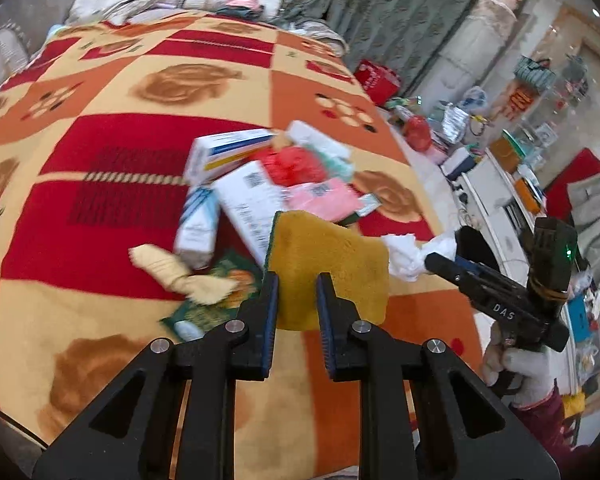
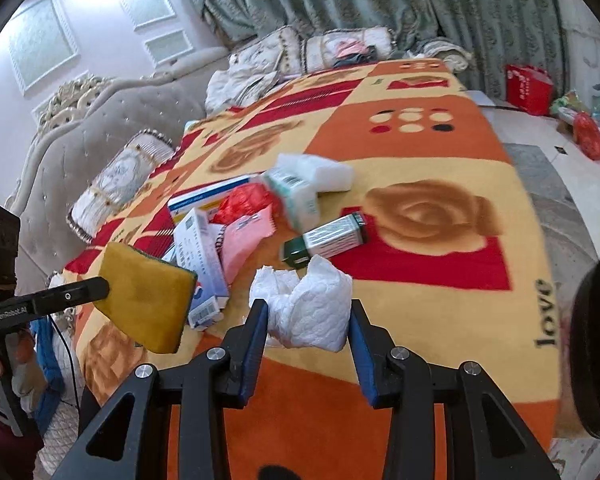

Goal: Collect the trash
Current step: 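Carry the sponge and tissue over the black bin and open both tools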

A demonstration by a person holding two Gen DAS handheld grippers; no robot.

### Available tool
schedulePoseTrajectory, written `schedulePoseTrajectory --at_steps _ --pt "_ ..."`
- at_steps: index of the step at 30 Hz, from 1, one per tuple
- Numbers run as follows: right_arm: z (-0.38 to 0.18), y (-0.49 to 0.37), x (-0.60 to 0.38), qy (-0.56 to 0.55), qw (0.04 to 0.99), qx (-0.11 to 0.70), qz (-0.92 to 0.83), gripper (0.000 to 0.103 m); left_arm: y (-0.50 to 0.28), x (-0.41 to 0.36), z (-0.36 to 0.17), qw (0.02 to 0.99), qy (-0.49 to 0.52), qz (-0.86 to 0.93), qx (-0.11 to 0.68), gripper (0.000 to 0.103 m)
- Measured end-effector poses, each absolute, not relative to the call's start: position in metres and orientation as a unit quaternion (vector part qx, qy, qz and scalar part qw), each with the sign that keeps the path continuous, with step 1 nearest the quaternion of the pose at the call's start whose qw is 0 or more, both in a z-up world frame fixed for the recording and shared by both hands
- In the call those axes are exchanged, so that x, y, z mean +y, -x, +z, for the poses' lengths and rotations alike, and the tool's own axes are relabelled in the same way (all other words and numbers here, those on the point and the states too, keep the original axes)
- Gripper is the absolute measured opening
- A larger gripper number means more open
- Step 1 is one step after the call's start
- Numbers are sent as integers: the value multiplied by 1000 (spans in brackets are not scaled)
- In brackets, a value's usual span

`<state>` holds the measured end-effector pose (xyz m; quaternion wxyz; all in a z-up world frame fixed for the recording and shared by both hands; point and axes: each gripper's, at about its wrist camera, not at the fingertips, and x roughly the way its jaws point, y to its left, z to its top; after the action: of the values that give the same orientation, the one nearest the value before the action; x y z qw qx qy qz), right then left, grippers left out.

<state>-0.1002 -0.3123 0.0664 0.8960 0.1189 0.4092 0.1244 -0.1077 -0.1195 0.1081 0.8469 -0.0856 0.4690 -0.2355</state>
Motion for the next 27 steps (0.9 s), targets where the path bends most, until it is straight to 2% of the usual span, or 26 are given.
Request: schedulePoseTrajectory --at_steps 8,22,27 --pt "83 125 -362 -105 910 393 80 38 108 -181 120 841 74 -275 460 16" --pt "114 165 -522 -103 923 369 -48 38 85 -320 129 812 51 -357 458 16" --pt "110 179 -564 -106 923 364 -72 38 81 -362 126 799 37 -381 463 16"
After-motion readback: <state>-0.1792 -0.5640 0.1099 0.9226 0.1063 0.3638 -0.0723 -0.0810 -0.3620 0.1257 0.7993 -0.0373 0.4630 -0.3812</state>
